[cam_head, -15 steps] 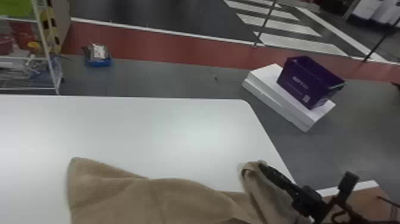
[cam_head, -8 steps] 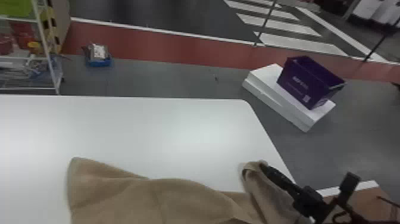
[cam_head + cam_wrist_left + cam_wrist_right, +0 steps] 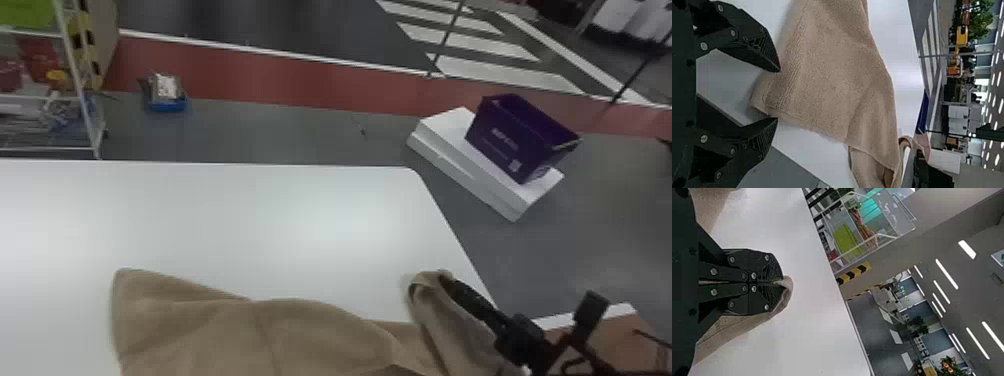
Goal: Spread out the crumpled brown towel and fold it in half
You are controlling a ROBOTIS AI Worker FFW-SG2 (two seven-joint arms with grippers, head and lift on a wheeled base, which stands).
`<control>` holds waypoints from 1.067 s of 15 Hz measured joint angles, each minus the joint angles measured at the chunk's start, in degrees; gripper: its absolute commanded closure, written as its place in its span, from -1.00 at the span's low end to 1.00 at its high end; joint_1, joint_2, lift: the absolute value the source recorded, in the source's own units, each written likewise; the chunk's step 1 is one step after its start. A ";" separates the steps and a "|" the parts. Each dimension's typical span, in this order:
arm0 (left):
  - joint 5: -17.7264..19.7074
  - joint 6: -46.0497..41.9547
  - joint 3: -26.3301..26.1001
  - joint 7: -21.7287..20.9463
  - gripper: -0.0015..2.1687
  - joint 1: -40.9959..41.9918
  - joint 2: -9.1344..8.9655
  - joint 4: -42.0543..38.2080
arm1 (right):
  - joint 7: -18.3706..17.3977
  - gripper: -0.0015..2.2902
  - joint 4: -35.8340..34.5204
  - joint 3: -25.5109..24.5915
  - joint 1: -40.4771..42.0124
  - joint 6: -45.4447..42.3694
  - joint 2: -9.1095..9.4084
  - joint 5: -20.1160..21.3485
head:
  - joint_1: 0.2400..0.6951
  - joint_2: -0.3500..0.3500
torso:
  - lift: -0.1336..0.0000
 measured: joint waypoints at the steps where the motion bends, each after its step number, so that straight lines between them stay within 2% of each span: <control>1: 0.04 0.01 0.00 -0.01 -0.35 -0.10 0.00 0.01 | 0.04 0.96 0.21 -0.06 0.00 -0.01 -0.14 -0.39 | 1.00 -1.00 | -0.85; 5: 0.84 0.13 0.51 -0.40 -0.35 -0.08 0.00 -0.75 | 0.01 0.96 0.71 -0.08 -0.12 -0.02 -0.43 -0.90 | 1.00 -1.00 | -0.85; 7: 1.07 0.34 0.87 -0.56 -0.01 0.06 0.00 -1.47 | 0.01 0.96 0.88 -0.08 -0.22 -0.02 -0.50 -0.90 | 1.00 -1.00 | -0.85; 8: 1.21 0.41 1.06 -0.31 0.02 0.10 0.00 -1.77 | 0.01 0.96 0.95 -0.08 -0.24 -0.02 -0.55 -0.90 | 1.00 -1.00 | -0.85; 9: 1.38 0.41 1.25 -0.22 0.19 0.09 0.00 -1.92 | 0.01 0.96 0.98 -0.08 -0.27 -0.02 -0.59 -0.90 | 1.00 -1.00 | -0.85; 12: 2.60 0.40 2.42 -0.02 0.23 0.07 -0.04 -2.57 | 0.03 0.96 0.99 -0.11 -0.42 -0.02 -0.61 -1.02 | 1.00 -1.00 | -0.85; 16: 8.46 1.22 7.69 0.48 0.23 1.31 -0.94 -7.63 | 0.87 0.96 -2.35 -1.21 0.76 1.31 -0.35 -3.11 | 1.00 -1.00 | -0.85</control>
